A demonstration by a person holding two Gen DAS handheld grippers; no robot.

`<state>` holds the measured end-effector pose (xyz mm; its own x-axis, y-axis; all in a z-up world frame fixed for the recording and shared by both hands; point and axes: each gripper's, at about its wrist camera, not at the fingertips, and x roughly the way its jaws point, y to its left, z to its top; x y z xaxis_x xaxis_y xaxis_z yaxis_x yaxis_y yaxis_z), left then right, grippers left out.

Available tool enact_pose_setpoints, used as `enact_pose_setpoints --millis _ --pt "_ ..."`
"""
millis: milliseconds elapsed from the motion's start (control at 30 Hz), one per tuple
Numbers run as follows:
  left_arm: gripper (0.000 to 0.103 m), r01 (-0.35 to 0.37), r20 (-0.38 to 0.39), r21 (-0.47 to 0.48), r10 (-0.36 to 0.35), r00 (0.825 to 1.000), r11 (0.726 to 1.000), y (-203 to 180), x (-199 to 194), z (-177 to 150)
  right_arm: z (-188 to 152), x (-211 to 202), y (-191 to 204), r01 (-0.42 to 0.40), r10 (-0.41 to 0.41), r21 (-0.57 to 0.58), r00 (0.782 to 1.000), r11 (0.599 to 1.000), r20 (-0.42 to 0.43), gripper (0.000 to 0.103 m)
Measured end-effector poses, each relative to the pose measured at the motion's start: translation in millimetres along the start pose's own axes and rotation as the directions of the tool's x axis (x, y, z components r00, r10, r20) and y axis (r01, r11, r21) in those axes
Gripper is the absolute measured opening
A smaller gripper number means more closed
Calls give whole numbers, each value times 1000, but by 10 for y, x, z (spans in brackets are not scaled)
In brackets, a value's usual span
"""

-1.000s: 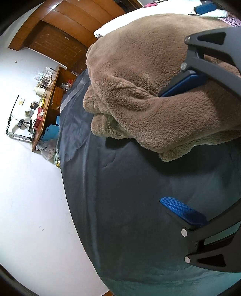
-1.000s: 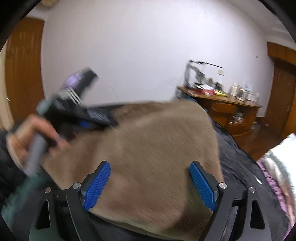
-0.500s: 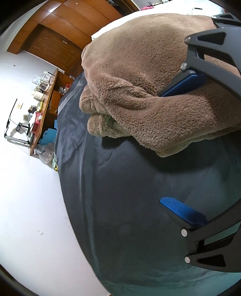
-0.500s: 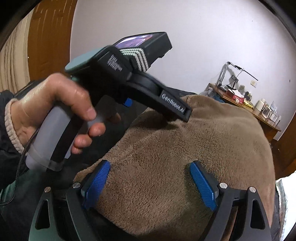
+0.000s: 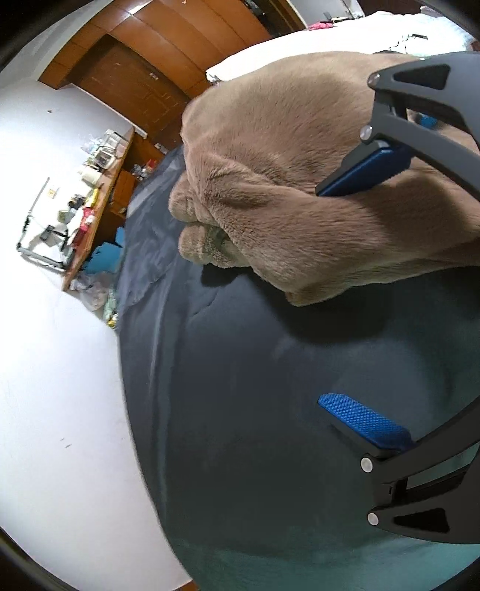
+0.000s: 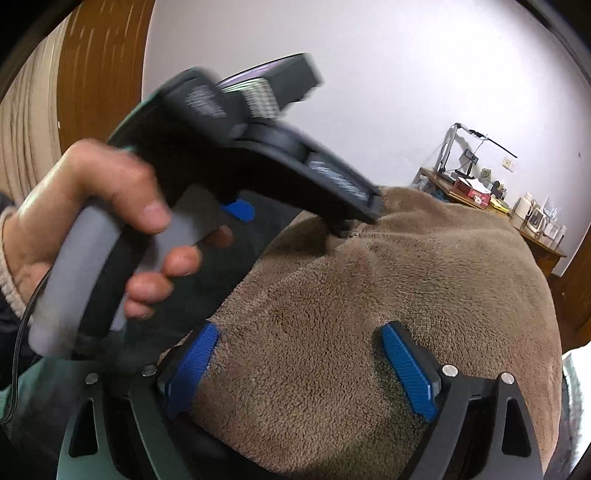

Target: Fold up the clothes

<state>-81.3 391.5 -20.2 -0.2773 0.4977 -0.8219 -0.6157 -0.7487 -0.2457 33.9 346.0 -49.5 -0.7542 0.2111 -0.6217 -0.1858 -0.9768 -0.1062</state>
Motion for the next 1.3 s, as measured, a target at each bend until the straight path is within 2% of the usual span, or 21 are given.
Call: enact_pose_setpoints --millis 100,233,333,567,667,833,1033,1300 --pt "103 -21 59 -5 21 998 1000 -22 -272 -142 -50 -229 -87 -19 16 72 999 997 37 93" --pt "103 16 110 -24 -13 994 1000 -122 -563 -390 -219 -541 -194 -16 8 140 998 990 63 93" --pt "103 17 134 -6 -16 991 1000 -268 -698 -569 -380 -720 -348 -4 -8 197 998 980 64 93" --pt "103 -24 180 142 -2 984 990 -791 -918 -962 -756 -989 -813 71 -80 365 997 928 9 93" --pt "103 -36 173 199 1 985 979 -976 -944 -1137 -900 -1089 -986 111 -115 419 993 901 -15 93" --pt "103 -45 179 229 3 984 972 -1155 -993 -1353 -1046 -1259 -1202 176 -180 459 983 871 -35 93" --pt "103 -53 181 220 12 983 974 -1209 -1009 -1516 -1067 -1431 -1364 210 -231 481 973 851 -16 93" --pt "103 -51 169 172 21 985 984 -1131 -990 -1571 -983 -1603 -1392 218 -258 470 966 855 22 93"
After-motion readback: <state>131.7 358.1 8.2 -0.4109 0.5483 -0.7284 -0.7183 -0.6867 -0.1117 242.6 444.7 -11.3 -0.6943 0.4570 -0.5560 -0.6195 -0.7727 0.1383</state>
